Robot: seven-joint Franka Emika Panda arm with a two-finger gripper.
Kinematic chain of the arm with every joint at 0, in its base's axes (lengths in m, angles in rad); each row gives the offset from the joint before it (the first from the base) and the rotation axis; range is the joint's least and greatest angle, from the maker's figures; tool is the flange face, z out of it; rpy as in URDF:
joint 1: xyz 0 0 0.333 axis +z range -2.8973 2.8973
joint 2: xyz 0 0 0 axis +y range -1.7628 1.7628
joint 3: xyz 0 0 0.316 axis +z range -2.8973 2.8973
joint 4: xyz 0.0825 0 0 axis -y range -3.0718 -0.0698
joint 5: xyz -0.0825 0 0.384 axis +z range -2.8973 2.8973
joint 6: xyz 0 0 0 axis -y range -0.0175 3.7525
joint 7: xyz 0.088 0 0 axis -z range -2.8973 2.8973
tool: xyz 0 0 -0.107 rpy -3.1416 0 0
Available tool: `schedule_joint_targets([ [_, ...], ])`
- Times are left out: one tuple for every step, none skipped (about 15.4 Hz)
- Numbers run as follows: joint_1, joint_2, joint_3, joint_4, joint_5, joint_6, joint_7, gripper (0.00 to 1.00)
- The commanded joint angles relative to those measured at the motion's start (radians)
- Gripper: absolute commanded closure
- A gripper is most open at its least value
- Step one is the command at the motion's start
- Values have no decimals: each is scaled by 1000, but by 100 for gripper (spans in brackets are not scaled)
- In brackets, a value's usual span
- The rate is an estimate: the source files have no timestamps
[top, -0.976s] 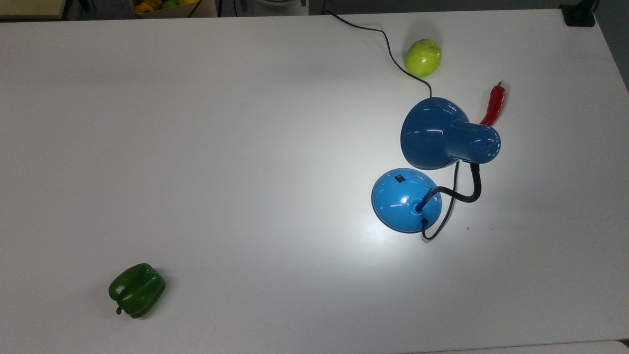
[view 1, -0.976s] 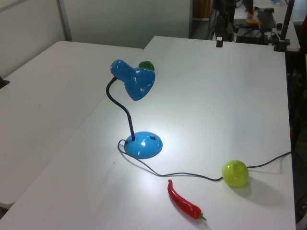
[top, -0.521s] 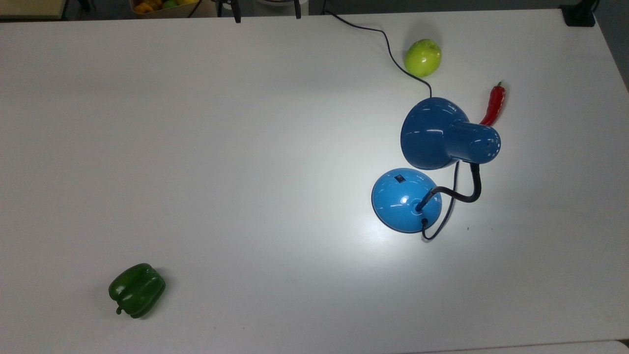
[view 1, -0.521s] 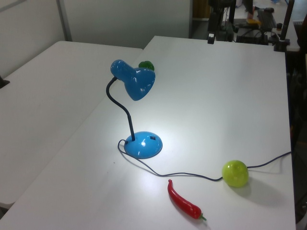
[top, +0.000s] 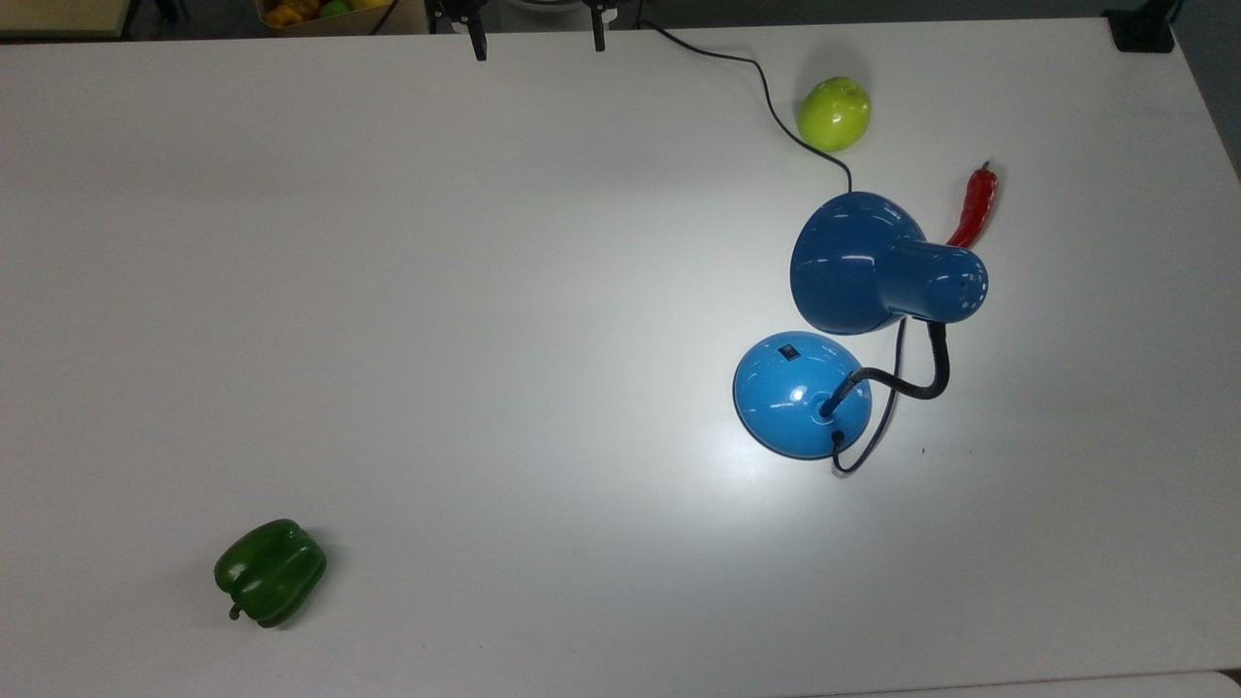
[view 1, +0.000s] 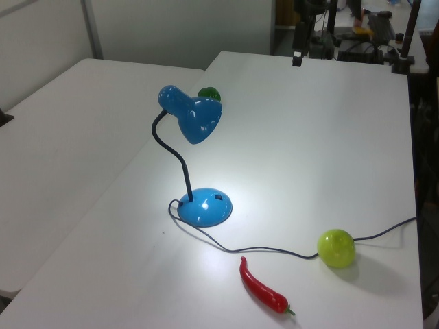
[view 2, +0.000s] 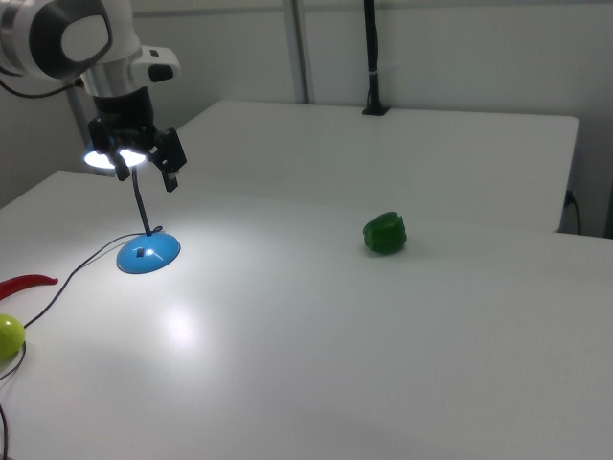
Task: Turn on desk lamp
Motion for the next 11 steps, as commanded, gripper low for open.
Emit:
schedule_joint_targets([
  [-10,-36,19,-25,1,-17,1,0],
  [1,-42,19,-25,6,-15,-1,0],
  [16,-48,11,-28,6,-21,-13,0],
  [42,-53,5,-34,1,-30,-16,0],
  [65,-53,-13,-43,-3,-30,-15,0],
  [76,-53,-25,-43,-3,-30,-15,0],
  [76,-53,-27,-43,-3,-30,-16,0],
  [76,-51,-27,-43,-3,-27,-16,0],
  [76,-48,-27,-45,-3,-20,-15,0],
  [76,-46,-27,-45,-3,-20,-15,0],
  [78,-45,-27,-46,-3,-20,-15,0],
])
